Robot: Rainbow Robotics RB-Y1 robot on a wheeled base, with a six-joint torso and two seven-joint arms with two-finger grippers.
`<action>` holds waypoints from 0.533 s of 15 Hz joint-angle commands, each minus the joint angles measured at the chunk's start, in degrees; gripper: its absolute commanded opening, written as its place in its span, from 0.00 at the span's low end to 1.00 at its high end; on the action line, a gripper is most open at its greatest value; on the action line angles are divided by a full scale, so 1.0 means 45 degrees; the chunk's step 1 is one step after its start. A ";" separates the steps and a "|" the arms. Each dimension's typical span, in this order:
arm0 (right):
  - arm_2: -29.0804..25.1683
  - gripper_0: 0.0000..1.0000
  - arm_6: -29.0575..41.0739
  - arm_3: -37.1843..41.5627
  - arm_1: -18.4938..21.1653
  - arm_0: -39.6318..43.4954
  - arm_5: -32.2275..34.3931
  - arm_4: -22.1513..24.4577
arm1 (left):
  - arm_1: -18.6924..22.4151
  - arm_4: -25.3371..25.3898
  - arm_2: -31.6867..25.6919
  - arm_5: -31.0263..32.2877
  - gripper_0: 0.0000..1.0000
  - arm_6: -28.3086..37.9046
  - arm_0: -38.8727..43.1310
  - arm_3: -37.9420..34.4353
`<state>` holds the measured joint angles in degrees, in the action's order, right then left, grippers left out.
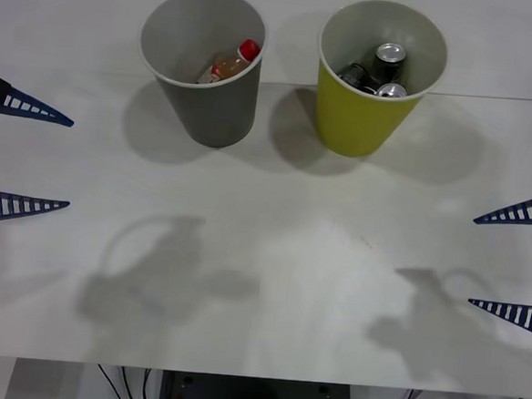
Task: Put the can into the green bin and the plastic bottle into the gray bin
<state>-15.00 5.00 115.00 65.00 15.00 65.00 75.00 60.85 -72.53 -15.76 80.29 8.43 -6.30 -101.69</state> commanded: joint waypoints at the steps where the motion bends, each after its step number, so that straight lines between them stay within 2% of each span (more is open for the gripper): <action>1: 0.0000 1.00 0.0000 0.0000 0.0000 0.0000 0.0000 0.0000 | -0.0007 0.0003 -0.0189 -0.0050 1.00 -0.1579 0.0755 -0.0040; 5: 0.0000 1.00 0.0000 0.0000 0.0000 0.0000 0.0000 0.0000 | -0.0007 0.0003 -0.0540 -0.0050 1.00 -0.3357 0.2005 -0.0040; 8: 0.0000 1.00 0.0000 0.0000 0.0000 0.0000 0.0000 0.0000 | -0.0007 -0.0114 -0.0872 -0.0030 1.00 -0.3552 0.2826 -0.0313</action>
<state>-15.00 5.00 115.00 65.00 15.00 65.00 75.00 60.83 -72.68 -19.36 80.13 -7.37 5.53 -102.63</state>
